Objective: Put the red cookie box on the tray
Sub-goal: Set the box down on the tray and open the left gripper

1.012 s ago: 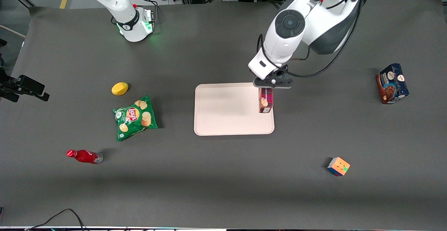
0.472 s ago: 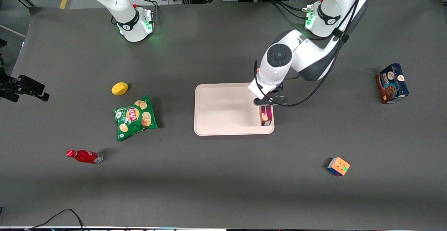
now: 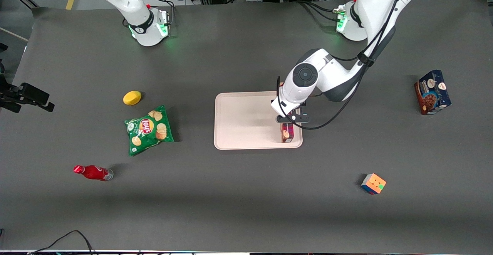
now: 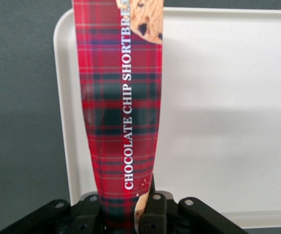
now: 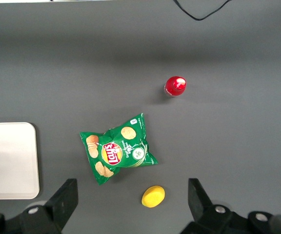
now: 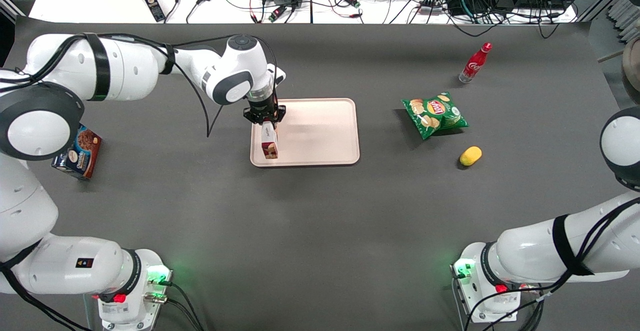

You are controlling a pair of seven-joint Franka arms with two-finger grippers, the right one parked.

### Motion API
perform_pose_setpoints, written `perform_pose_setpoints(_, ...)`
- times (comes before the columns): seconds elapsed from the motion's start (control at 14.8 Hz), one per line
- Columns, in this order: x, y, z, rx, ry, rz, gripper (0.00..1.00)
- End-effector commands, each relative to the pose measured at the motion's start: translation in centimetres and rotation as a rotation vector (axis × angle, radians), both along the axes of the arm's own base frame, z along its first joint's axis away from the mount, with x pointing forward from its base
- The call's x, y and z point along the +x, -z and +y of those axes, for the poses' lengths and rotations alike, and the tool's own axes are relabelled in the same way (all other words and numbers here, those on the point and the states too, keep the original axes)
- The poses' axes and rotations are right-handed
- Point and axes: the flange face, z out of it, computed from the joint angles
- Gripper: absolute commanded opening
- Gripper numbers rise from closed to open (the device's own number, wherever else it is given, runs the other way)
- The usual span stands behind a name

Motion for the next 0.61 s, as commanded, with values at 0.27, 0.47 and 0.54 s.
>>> perform_pose_setpoints(0.27,-1.0,3.7,-0.2,0.038,-0.022,-0.052,0.04)
perform_pose_setpoints(0.47,-1.0,4.0,-0.1,0.041,-0.022,-0.047,0.15)
perform_pose_setpoints(0.54,-1.0,4.2,0.0,0.042,-0.023,-0.044,0.43)
